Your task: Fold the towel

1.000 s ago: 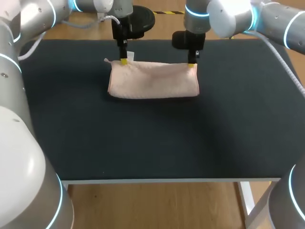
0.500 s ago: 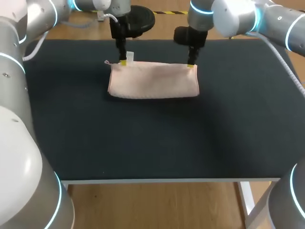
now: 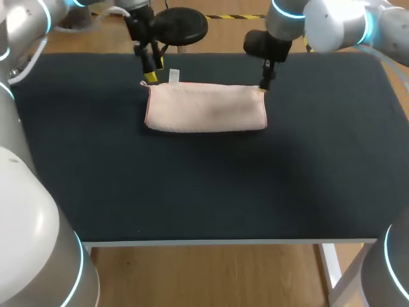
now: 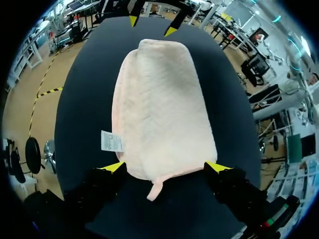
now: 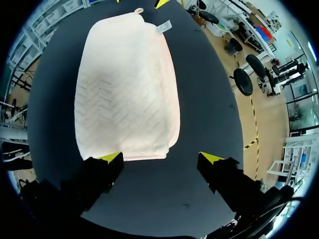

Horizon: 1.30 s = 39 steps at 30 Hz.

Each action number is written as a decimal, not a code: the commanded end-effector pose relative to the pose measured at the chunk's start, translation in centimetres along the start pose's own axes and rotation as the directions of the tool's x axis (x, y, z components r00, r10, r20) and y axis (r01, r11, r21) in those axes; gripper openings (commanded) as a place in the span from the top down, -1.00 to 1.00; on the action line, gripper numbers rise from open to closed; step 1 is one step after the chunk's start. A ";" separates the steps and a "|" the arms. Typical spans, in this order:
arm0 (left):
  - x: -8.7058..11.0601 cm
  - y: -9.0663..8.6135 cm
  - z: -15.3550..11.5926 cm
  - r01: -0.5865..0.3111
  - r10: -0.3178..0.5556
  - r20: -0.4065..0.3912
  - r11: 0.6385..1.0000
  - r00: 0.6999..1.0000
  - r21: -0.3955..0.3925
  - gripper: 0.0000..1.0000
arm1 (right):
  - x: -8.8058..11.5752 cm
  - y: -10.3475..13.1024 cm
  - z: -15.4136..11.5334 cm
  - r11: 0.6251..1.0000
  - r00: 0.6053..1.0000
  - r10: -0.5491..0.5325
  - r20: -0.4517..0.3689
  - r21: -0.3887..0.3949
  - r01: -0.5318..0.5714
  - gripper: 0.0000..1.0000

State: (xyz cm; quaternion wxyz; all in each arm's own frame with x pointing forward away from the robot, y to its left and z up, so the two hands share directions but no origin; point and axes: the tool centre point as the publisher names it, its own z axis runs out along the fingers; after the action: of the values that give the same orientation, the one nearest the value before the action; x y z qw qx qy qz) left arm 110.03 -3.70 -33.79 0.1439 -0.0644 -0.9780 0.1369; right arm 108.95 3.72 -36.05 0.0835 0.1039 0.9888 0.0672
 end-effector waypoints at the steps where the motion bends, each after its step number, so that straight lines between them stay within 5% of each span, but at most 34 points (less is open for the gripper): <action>1: 4.7 1.9 0.0 -0.010 -0.003 0.143 0.996 0.990 0.094 -1.00 | 1.1 -0.7 -0.6 1.000 1.000 0.007 0.026 0.002 -0.007 -1.00; 9: 7.1 3.3 0.5 -0.069 0.011 0.237 0.969 0.971 0.238 -1.00 | 2.0 -0.1 -0.3 1.000 1.000 0.012 0.016 0.026 -0.013 -1.00; 15: 8.7 4.3 0.7 -0.119 -0.021 0.441 0.951 0.897 0.286 -1.00 | 2.3 0.5 -0.9 0.999 1.000 0.015 0.024 0.031 -0.016 -1.00; 21: 10.2 6.3 1.4 -0.023 -0.194 0.507 0.920 0.840 0.391 -1.00 | 2.3 1.0 -1.7 0.999 0.999 0.004 0.038 0.041 -0.005 -1.00; 28: 12.3 8.5 1.6 -0.007 -0.285 0.603 0.901 0.745 0.433 -1.00 | 2.4 1.7 -2.1 0.999 0.999 -0.013 0.047 0.041 0.011 -1.00; 32: 12.6 8.7 1.2 -0.023 -0.273 0.635 0.909 0.722 0.417 -1.00 | 2.5 2.0 -2.0 0.999 0.999 -0.024 0.043 0.038 0.022 -1.00; 39: 12.2 8.5 0.3 -0.021 -0.255 0.632 0.919 0.732 0.395 -1.00 | 2.7 2.0 -1.7 0.999 0.999 -0.027 0.036 0.031 0.026 -1.00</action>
State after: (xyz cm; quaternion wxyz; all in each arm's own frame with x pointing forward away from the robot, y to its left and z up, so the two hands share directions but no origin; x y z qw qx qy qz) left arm 99.90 6.62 -33.81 -0.0038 0.0098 -0.9395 0.3424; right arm 106.33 6.14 -34.33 0.1020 0.0938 0.9892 0.0477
